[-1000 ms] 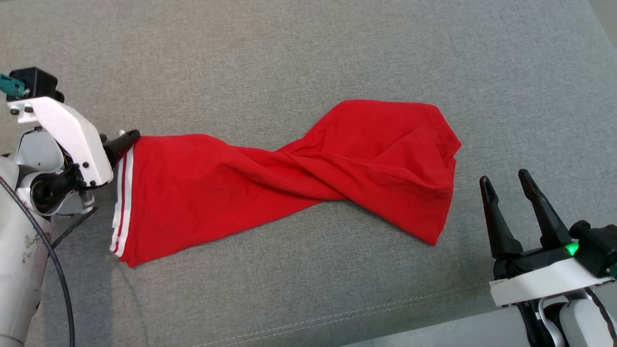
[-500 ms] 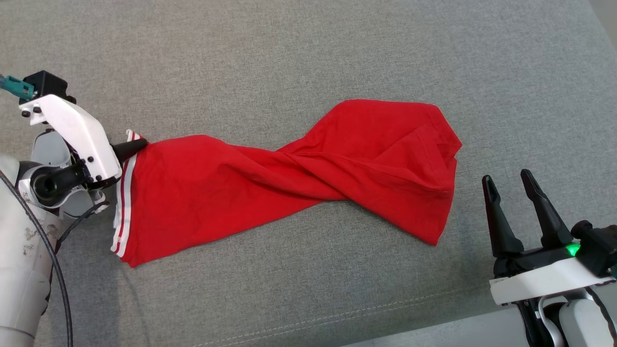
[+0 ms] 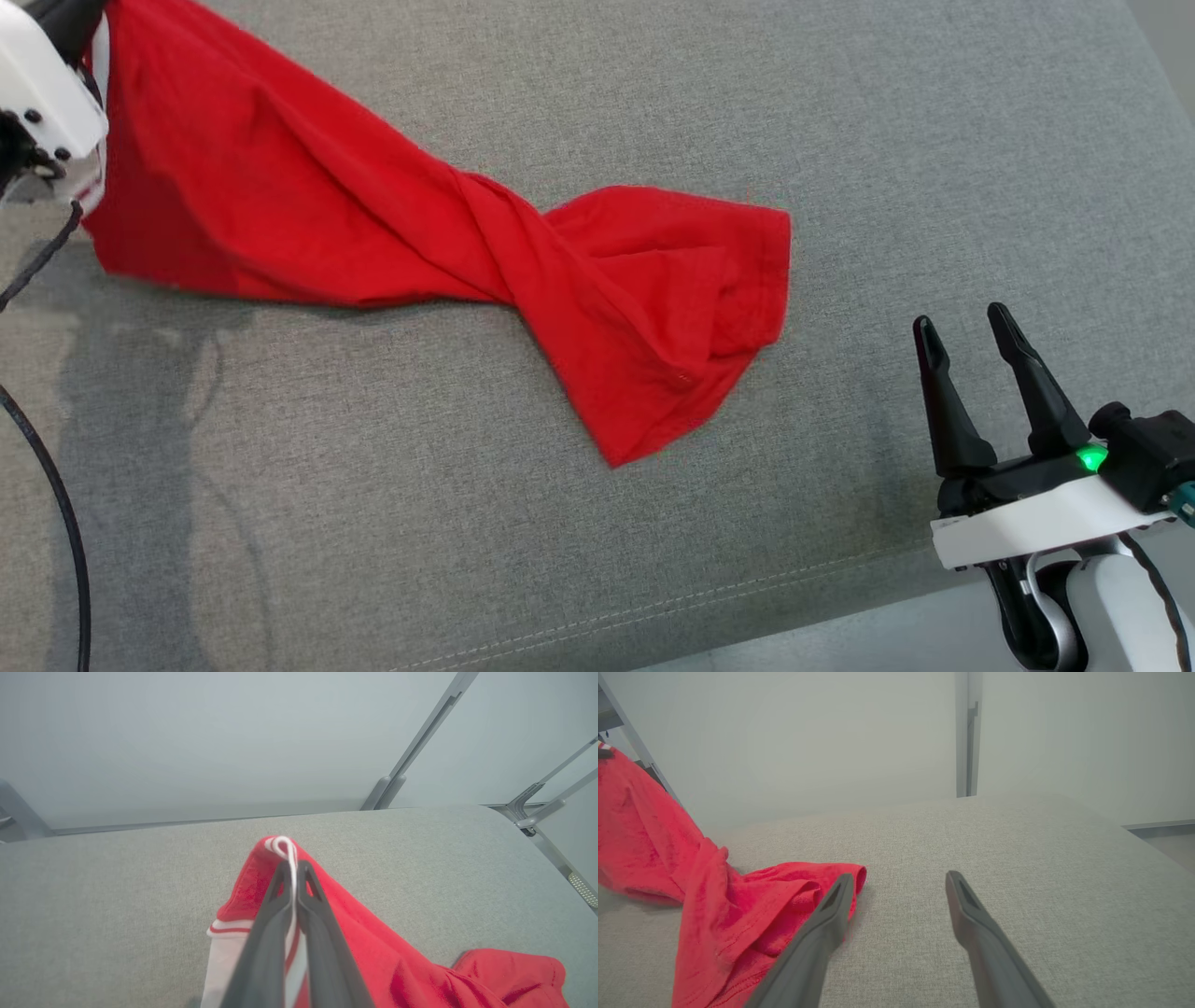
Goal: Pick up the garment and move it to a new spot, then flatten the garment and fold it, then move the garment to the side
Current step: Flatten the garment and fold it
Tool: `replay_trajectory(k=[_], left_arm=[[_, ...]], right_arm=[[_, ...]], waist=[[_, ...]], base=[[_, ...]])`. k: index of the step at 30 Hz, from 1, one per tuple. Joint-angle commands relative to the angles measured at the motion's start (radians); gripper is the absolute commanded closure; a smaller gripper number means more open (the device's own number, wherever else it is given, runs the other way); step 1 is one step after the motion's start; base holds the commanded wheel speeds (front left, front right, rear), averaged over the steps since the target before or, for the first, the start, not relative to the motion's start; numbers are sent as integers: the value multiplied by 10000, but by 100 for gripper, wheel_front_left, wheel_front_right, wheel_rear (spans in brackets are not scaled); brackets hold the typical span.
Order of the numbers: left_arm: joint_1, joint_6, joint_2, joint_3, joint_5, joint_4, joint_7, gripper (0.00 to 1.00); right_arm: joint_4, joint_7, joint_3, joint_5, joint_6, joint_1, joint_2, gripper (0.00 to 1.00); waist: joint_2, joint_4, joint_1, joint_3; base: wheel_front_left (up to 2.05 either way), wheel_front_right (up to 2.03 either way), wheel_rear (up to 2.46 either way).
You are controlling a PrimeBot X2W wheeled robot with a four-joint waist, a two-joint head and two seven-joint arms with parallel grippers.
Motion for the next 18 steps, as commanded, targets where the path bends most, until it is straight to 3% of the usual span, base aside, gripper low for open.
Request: replay_trajectory(k=[1, 7, 11, 18], left_arm=[[-497, -37, 567, 182, 160, -357, -236, 100], [520, -79, 1149, -699, 133, -1932, -1631, 100], [2778, -60, 1608, -392, -295, -2877, -2851, 100], [6613, 360, 1441, 77, -1140, -3941, -4203, 100]], right_arm=[[-168, -135, 193, 131, 35, -138, -140, 0], [-176, -135, -73, 185, 35, 39, -190, 0], [-199, -135, -245, 142, 35, 326, -233, 0], [-249, -135, -507, 105, 35, 551, -584, 0]], waist=[[0, 4, 0, 0], [0, 206, 0, -35], [0, 469, 0, -158], [0, 1202, 0, -345]], base=[[0, 0, 0], [0, 0, 0], [0, 0, 0], [0, 0, 0]])
